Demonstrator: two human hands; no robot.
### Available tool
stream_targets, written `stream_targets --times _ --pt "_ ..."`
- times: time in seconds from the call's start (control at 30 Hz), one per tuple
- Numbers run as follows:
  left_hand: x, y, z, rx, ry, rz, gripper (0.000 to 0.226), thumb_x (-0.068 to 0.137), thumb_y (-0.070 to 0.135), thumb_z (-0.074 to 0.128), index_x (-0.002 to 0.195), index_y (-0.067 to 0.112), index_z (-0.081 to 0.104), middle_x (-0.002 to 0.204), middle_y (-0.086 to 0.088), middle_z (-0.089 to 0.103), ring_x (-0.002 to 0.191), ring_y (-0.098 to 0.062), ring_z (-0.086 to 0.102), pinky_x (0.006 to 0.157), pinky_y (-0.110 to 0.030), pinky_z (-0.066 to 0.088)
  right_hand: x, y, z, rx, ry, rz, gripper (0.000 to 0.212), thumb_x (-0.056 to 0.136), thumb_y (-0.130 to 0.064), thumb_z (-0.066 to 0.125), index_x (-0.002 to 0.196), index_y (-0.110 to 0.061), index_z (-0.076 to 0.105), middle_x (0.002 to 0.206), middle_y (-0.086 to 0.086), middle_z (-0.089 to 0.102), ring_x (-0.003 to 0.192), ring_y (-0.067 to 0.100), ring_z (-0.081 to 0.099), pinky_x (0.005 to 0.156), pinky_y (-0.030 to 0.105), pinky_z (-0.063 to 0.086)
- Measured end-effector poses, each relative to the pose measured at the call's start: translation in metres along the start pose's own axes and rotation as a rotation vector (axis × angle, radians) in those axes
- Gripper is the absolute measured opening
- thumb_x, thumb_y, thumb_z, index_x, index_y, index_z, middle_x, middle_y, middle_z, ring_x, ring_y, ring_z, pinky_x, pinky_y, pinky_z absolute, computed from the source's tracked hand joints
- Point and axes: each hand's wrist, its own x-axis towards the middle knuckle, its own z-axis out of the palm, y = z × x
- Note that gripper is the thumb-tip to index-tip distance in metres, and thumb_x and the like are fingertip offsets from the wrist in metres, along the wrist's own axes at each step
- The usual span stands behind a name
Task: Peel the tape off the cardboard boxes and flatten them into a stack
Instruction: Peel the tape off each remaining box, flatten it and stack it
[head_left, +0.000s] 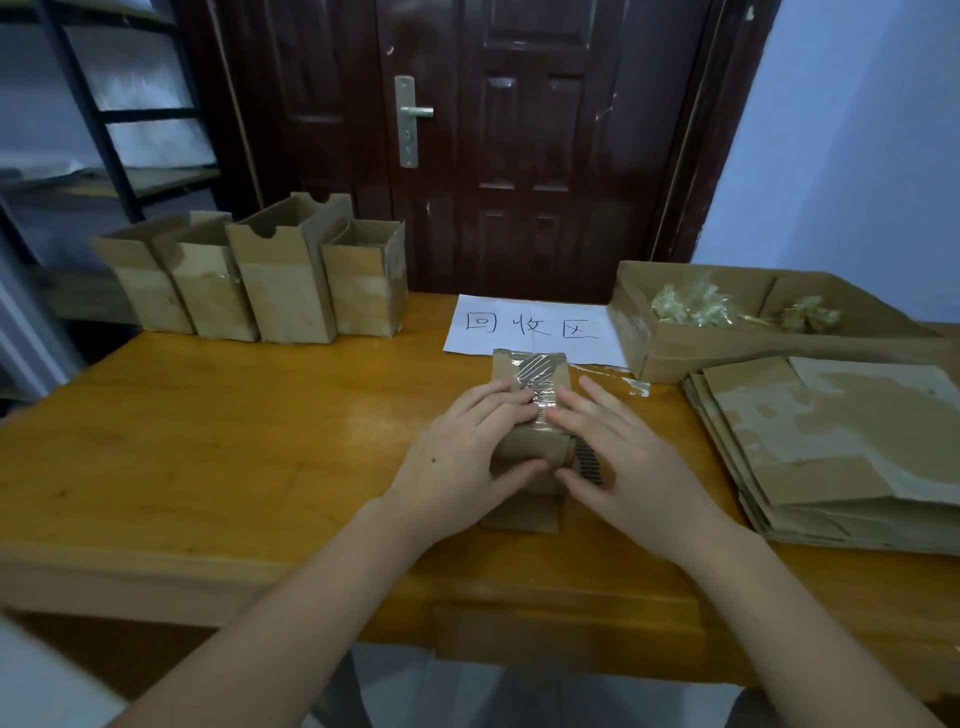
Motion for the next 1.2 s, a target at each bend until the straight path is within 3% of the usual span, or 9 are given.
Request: stream_targets --times 0.07,0.17,0.33,0.5,0.63,0.97,1.2 --pt "0.0 -0.003 -0.002 -0.008 -0.034 0.011 0.059 0.088 0.051 0.072 0.139 0.023 0.059 0.148 0.01 0.055 0.147 -0.006 0.035 0.113 -0.035 0.043 0.003 -0.003 -0.003 -0.028 -0.003 -0.019 0.067 0.09 -0.038 0.069 0.152 -0.026 0.045 0.162 -0.009 0.035 0.155 0.006 0.015 0.119 0.033 0.028" --pt "0.0 -0.004 -0.001 0.016 -0.054 0.007 0.072 0.081 0.057 0.076 0.142 0.025 0.054 0.15 0.01 0.051 0.148 -0.006 0.032 0.113 -0.033 0.041 0.005 -0.009 -0.003 -0.021 -0.011 -0.065 0.068 0.088 -0.024 0.076 0.15 -0.023 0.046 0.16 -0.006 0.04 0.153 0.006 0.022 0.12 0.028 0.029" --pt "0.0 0.0 0.009 0.021 -0.011 -0.037 0.071 0.078 0.054 0.081 0.137 0.023 0.056 0.147 0.008 0.054 0.147 -0.009 0.033 0.112 -0.033 0.039 0.006 -0.013 -0.004 0.015 0.021 -0.092 0.04 0.089 -0.015 0.073 0.126 -0.023 0.059 0.147 -0.002 0.056 0.145 0.013 0.04 0.114 0.033 0.042" --pt "-0.001 -0.001 0.009 0.0 -0.001 -0.032 0.066 0.082 0.052 0.075 0.138 0.023 0.055 0.147 0.009 0.053 0.147 -0.009 0.032 0.115 -0.03 0.032 0.007 -0.016 -0.005 -0.044 0.025 -0.157 0.015 0.093 -0.017 0.065 0.108 -0.019 0.068 0.141 0.004 0.061 0.141 0.023 0.047 0.115 0.037 0.041" --pt "-0.001 -0.001 0.008 0.01 -0.008 -0.032 0.066 0.084 0.053 0.072 0.14 0.024 0.054 0.15 0.01 0.051 0.148 -0.007 0.03 0.115 -0.026 0.028 0.008 -0.016 -0.007 -0.105 0.005 -0.182 0.016 0.093 -0.019 0.062 0.102 -0.017 0.075 0.14 0.008 0.062 0.138 0.03 0.05 0.112 0.044 0.045" --pt "-0.002 -0.001 0.009 0.006 -0.009 -0.033 0.068 0.083 0.053 0.076 0.141 0.023 0.053 0.151 0.008 0.05 0.149 -0.008 0.029 0.115 -0.03 0.03 0.006 -0.024 0.004 -0.079 0.061 -0.137 0.016 0.099 -0.016 0.048 0.099 -0.012 0.064 0.137 0.013 0.058 0.137 0.032 0.046 0.111 0.043 0.045" --pt "-0.001 -0.005 0.009 0.033 -0.035 -0.012 0.072 0.081 0.054 0.079 0.141 0.025 0.052 0.151 0.01 0.049 0.15 -0.007 0.028 0.114 -0.027 0.029 0.005 -0.026 0.01 -0.098 0.077 -0.113 0.013 0.098 -0.011 0.053 0.1 -0.011 0.066 0.137 0.015 0.059 0.137 0.033 0.047 0.107 0.05 0.048"
